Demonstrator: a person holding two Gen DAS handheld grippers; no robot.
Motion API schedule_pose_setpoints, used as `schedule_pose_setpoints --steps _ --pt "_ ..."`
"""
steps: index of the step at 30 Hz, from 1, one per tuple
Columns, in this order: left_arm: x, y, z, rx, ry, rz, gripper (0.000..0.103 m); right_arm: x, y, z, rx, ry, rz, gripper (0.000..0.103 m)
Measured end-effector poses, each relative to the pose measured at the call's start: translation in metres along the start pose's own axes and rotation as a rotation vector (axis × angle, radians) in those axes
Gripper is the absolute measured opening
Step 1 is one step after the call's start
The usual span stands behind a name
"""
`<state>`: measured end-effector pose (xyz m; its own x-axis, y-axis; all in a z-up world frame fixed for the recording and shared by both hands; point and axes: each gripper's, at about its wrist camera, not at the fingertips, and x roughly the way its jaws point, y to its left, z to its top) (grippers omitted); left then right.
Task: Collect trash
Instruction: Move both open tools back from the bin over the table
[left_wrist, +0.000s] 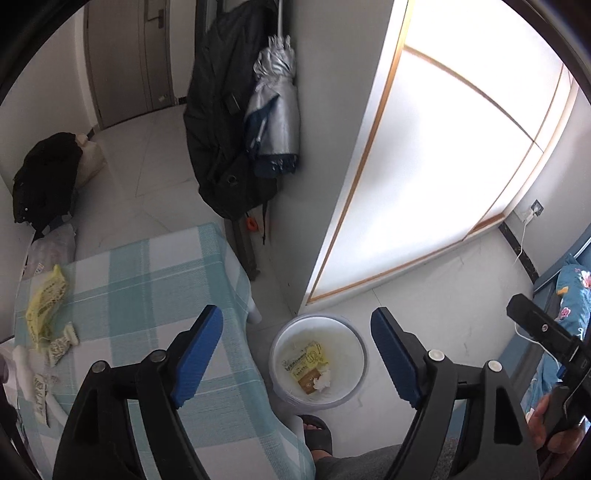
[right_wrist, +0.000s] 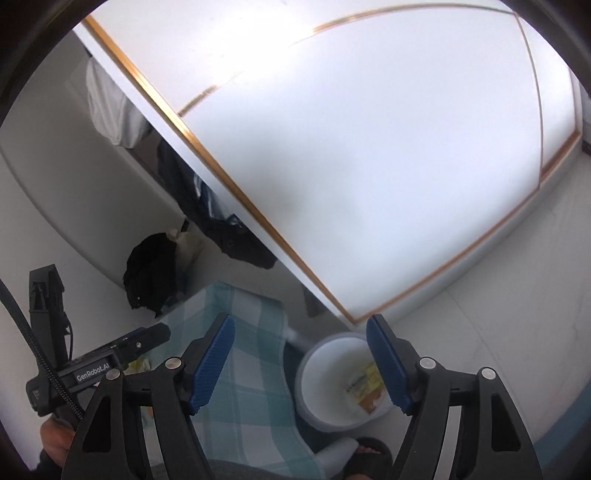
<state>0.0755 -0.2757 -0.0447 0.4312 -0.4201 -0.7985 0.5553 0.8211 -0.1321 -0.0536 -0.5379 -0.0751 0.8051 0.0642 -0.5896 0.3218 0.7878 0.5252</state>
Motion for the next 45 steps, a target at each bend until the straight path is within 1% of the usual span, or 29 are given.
schedule_pose_setpoints --steps 4,6,10,12,14,16,17,19,22,26,29,34,39,45 --pt "-0.031 0.022 -0.001 -0.026 -0.076 0.032 0.084 -0.025 0.038 0.008 -0.058 -0.089 0.034 0.084" --pt "-0.046 0.036 -0.001 -0.042 -0.113 0.069 0.084 -0.037 0.057 0.01 -0.066 -0.141 0.06 0.09" --pt "-0.071 0.069 -0.006 -0.085 -0.161 0.121 0.084 -0.055 0.096 0.009 -0.1 -0.212 0.119 0.094" --pt "-0.082 0.082 -0.014 -0.101 -0.179 0.145 0.084 -0.058 0.118 0.006 -0.132 -0.235 0.14 0.098" --pt "-0.096 0.097 -0.02 -0.119 -0.206 0.165 0.084 -0.059 0.14 0.0 -0.17 -0.247 0.155 0.099" --pt "-0.107 0.117 -0.026 -0.152 -0.241 0.162 0.084 -0.057 0.161 -0.005 -0.211 -0.253 0.168 0.101" --pt "-0.112 0.121 -0.028 -0.164 -0.246 0.165 0.084 -0.058 0.169 -0.01 -0.221 -0.251 0.175 0.102" --pt "-0.118 0.14 -0.033 -0.193 -0.255 0.179 0.084 -0.05 0.186 -0.018 -0.24 -0.236 0.206 0.102" --pt "-0.128 0.162 -0.041 -0.221 -0.275 0.219 0.084 -0.033 0.208 -0.032 -0.27 -0.219 0.211 0.103" --pt "-0.137 0.187 -0.053 -0.241 -0.291 0.258 0.084 -0.009 0.23 -0.046 -0.311 -0.175 0.196 0.103" --pt "-0.137 0.208 -0.06 -0.27 -0.288 0.29 0.089 0.009 0.247 -0.059 -0.338 -0.13 0.187 0.103" --pt "-0.133 0.238 -0.067 -0.313 -0.287 0.331 0.089 0.045 0.27 -0.081 -0.379 -0.065 0.174 0.103" --pt "-0.129 0.265 -0.079 -0.355 -0.291 0.338 0.09 0.085 0.288 -0.101 -0.434 0.039 0.148 0.103" --pt "-0.122 0.299 -0.091 -0.421 -0.238 0.356 0.09 0.129 0.298 -0.124 -0.503 0.177 0.096 0.103"
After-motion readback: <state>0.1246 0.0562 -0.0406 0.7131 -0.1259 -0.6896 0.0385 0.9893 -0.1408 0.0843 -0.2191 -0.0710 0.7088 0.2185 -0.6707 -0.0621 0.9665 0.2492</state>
